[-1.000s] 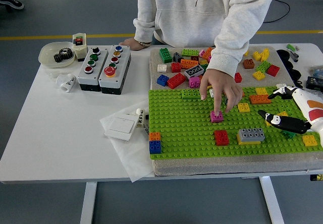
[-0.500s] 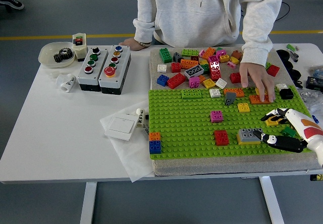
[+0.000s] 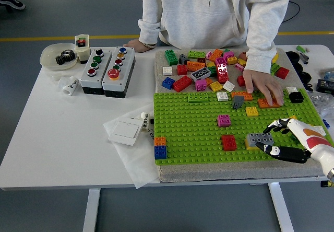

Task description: Pick up the brick,pile it on top of brick,press brick,pick up the brick,pile it on top of brick,press brick

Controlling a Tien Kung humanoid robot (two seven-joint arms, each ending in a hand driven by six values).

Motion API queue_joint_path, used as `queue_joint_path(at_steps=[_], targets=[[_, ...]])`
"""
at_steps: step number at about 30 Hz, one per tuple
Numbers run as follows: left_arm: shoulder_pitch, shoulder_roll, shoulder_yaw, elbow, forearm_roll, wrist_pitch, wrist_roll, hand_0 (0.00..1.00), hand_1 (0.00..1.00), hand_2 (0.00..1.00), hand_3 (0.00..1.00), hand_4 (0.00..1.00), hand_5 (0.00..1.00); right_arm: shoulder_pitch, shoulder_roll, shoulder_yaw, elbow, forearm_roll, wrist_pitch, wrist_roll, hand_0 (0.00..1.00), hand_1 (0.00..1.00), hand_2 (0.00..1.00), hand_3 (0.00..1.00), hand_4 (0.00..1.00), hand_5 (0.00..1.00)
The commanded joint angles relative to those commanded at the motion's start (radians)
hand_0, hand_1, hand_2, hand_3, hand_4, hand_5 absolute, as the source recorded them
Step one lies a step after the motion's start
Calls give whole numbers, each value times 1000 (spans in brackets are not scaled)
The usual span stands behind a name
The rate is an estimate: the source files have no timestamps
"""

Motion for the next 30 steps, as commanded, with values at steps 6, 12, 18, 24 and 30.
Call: queue_joint_path(at_steps=[6,12,18,24,30], targets=[[1,0,0,0,0,0,0,772,786,835,620,646,680,16,0,-18,0,4,-3,1,649,652,696,557,872,626],[-2,0,-5,0,5,1,2,772,787,834,620,647,681,44,2,-44,0,9,-1,1,652,653,696,558,873,630],[-3,1,-2,0,6,-1,3,772,787,833,620,647,681,72,5,-78,0,15,-2,2,652,653,697,559,874,632],[-5,2,0,0,4,0,3,773,787,833,620,647,680,92,8,-108,0,18,-3,4,653,655,698,559,874,634],[-7,2,4,0,-2,0,3,772,787,834,620,648,679,116,13,-139,0,21,-6,8,652,655,698,561,875,634]])
